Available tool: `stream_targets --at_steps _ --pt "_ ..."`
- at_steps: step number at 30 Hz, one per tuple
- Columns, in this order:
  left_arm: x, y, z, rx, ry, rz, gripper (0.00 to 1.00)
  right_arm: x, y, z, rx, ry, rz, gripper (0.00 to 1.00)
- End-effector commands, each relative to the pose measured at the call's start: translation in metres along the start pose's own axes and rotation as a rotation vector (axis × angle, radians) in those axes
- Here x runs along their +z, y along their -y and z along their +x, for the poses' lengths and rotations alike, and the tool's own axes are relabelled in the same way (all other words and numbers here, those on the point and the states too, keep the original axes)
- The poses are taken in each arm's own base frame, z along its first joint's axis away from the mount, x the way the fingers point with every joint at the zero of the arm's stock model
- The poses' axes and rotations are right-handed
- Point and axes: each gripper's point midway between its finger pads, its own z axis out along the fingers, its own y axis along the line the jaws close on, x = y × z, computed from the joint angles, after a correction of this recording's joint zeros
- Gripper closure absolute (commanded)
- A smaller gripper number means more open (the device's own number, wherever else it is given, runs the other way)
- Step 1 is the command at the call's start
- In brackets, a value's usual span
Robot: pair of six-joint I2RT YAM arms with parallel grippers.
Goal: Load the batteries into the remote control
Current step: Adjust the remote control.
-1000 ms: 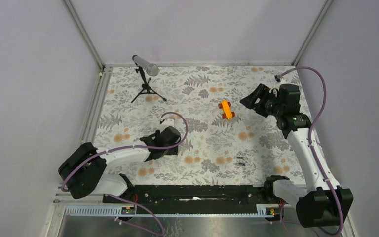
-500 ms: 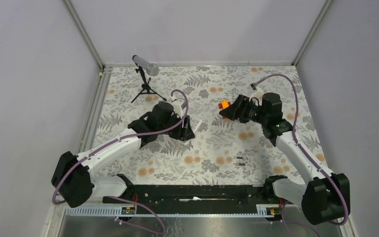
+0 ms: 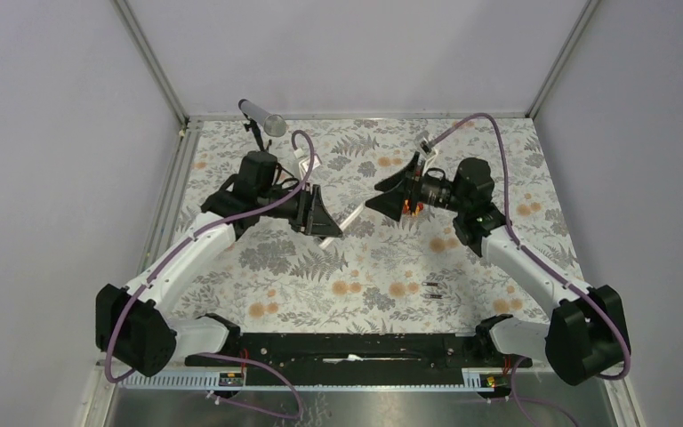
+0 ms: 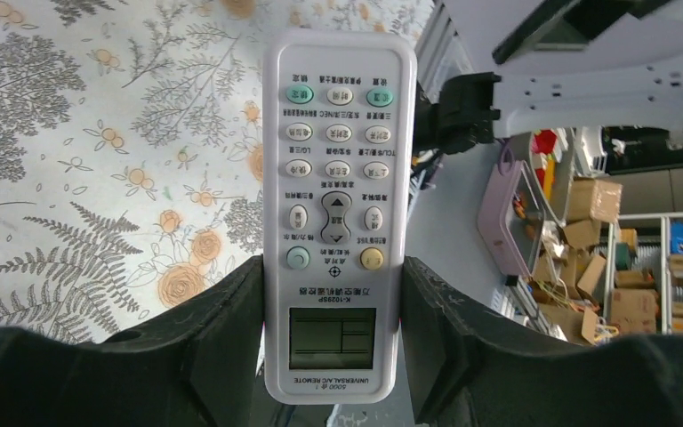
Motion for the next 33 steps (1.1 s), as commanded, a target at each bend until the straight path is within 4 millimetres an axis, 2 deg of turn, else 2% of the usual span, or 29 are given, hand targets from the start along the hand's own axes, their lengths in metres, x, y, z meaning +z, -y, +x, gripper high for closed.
stream_targets --at_steps 1,4,9,13,20,27,33 --pt "-0.016 0.023 0.003 0.023 -0.081 0.126 0.6 0.015 -0.036 -0.049 -0.311 0.067 -0.206 0.16" --pt "-0.014 0.022 0.006 0.016 -0.091 0.142 0.6 0.02 -0.046 -0.041 -0.41 0.002 -0.311 0.11" --pt "-0.011 0.018 0.007 -0.002 -0.106 0.143 0.6 0.016 -0.058 -0.009 -0.472 -0.133 -0.488 0.08" --pt "-0.012 0.025 0.01 -0.029 -0.132 0.191 0.6 0.015 -0.068 0.012 -0.544 -0.147 -0.552 0.04" --pt "-0.016 0.043 0.015 -0.139 -0.182 0.294 0.6 0.015 -0.091 0.026 -0.565 -0.16 -0.696 0.04" --pt "-0.027 0.063 0.011 -0.126 -0.177 0.341 0.59 0.006 -0.094 0.05 -0.527 -0.196 -0.761 0.08" --pt "-0.023 0.078 0.025 -0.116 -0.229 0.376 0.59 0.008 -0.092 0.058 -0.509 -0.209 -0.767 0.11"
